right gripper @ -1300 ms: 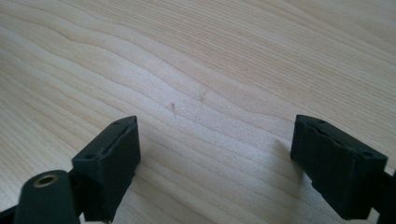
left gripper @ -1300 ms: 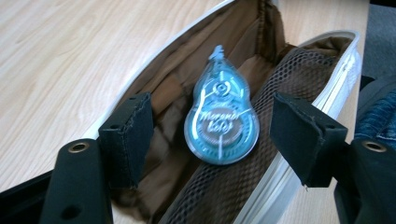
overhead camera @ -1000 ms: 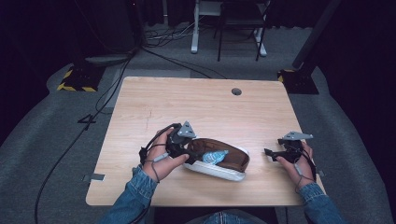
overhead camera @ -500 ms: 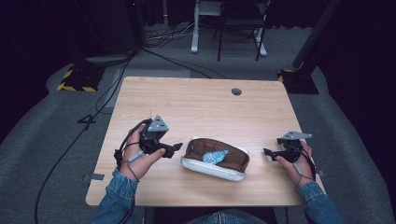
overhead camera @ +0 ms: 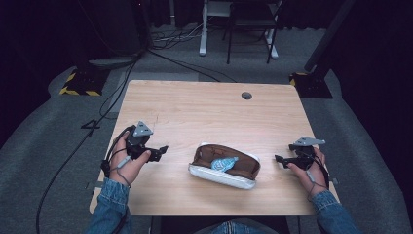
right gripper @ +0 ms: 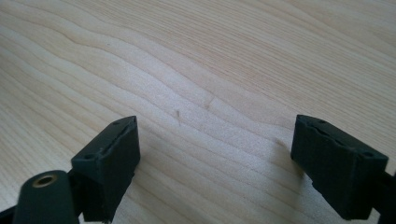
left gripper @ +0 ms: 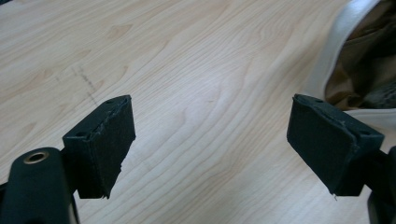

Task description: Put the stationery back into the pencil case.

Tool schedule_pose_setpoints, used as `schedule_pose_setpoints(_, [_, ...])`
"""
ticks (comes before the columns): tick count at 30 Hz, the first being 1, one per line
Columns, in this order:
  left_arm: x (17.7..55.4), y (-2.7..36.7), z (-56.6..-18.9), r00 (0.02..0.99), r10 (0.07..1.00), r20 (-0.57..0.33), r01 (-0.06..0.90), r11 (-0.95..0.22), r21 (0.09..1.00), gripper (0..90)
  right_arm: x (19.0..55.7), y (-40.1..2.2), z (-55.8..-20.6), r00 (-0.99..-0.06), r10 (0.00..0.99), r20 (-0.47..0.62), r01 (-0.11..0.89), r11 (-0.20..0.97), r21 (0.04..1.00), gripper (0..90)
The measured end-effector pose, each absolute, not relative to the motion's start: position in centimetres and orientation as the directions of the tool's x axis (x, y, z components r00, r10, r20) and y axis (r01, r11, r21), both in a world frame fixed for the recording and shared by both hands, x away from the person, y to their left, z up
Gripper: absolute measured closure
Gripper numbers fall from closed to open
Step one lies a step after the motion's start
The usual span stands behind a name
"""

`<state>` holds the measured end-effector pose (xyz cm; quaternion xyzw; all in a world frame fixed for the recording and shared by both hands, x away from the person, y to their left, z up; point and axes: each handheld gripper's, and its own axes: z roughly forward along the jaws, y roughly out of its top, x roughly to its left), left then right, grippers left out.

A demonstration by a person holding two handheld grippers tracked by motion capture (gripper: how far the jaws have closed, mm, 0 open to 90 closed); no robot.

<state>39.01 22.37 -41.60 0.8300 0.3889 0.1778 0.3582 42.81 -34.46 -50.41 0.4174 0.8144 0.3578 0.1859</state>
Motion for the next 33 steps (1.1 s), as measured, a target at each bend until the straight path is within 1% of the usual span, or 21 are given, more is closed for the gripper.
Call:
schedule_pose_setpoints(4, [39.5, 23.6, -42.5, 0.609, 0.793, 0.031, 0.525, -0.432, 0.733, 15.6, 42.8, -34.5, -50.4, -0.583, 0.813, -0.004, 0.547, 0.396, 0.738, 16.0])
schedule_pose_setpoints(7, [39.9, 24.4, -43.4, 0.597, 0.802, 0.0, 0.544, -0.404, 0.735, 15.7, 42.8, -34.5, -50.4, -0.583, 0.813, -0.004, 0.547, 0.396, 0.738, 16.0])
schedule_pose_setpoints(13, [40.6, 25.0, -44.7, 0.574, 0.819, -0.018, 0.575, -0.387, 0.721, 15.7, 42.8, -34.5, -50.4, -0.582, 0.813, -0.004, 0.547, 0.396, 0.738, 16.0])
schedule_pose_setpoints(17, [40.9, 25.2, -45.6, 0.56, 0.828, -0.015, 0.599, -0.393, 0.698, 15.7, 42.8, -34.5, -50.4, -0.583, 0.813, -0.004, 0.547, 0.396, 0.738, 16.0])
schedule_pose_setpoints(18, [41.1, 25.3, -45.8, 0.562, 0.827, -0.001, 0.598, -0.405, 0.692, 15.8, 42.8, -34.5, -50.4, -0.583, 0.813, -0.004, 0.546, 0.396, 0.738, 16.0])
schedule_pose_setpoints(21, [41.4, 25.4, -46.6, 0.538, 0.843, -0.004, 0.618, -0.392, 0.681, 15.7, 42.8, -34.5, -50.4, -0.582, 0.813, -0.004, 0.547, 0.395, 0.738, 16.0])
schedule_pose_setpoints(28, [41.8, 25.4, -48.0, 0.536, 0.844, -0.013, 0.644, -0.398, 0.653, 15.8, 42.8, -34.5, -50.4, -0.583, 0.813, -0.004, 0.546, 0.396, 0.738, 16.0])
schedule_pose_setpoints(33, [41.9, 25.3, -49.0, 0.543, 0.84, 0.003, 0.649, -0.422, 0.633, 15.8, 42.8, -34.5, -50.4, -0.584, 0.812, -0.005, 0.546, 0.397, 0.738, 16.0])
